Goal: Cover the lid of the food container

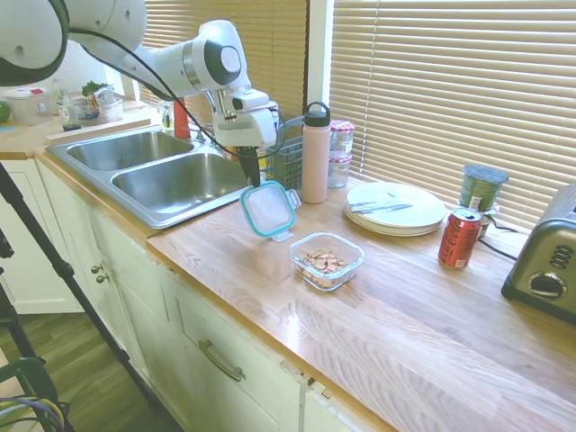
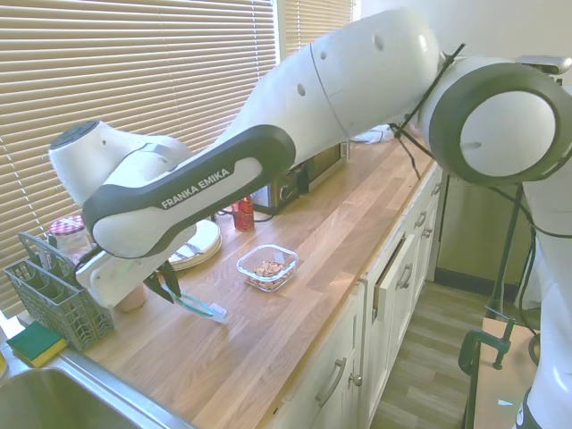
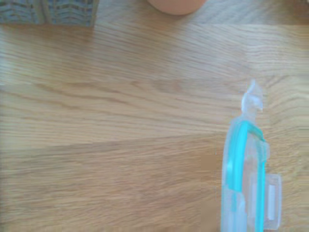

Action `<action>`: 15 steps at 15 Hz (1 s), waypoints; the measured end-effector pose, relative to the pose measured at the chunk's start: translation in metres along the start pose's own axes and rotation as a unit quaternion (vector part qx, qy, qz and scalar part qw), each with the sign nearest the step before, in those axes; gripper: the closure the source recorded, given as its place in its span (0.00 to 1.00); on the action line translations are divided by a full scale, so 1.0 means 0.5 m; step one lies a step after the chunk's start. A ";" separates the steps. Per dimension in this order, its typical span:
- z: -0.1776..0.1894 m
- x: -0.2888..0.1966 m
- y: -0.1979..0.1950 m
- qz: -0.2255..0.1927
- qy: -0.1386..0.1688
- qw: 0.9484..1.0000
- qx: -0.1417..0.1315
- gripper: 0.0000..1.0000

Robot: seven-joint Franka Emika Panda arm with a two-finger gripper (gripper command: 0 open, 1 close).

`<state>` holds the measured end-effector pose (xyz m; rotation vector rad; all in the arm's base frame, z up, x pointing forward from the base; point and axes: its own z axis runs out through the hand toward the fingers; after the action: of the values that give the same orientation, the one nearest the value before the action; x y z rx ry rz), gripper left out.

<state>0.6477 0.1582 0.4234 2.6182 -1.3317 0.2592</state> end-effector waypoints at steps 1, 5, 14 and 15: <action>-0.007 0.013 0.016 0.001 -0.003 1.000 0.005 1.00; -0.033 0.047 0.065 0.002 -0.009 1.000 0.017 1.00; -0.093 0.107 0.162 0.005 -0.024 0.999 0.045 1.00; -0.097 0.118 0.175 0.007 -0.027 0.998 0.047 1.00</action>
<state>0.6073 0.0740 0.4925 2.7127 -1.3889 0.2615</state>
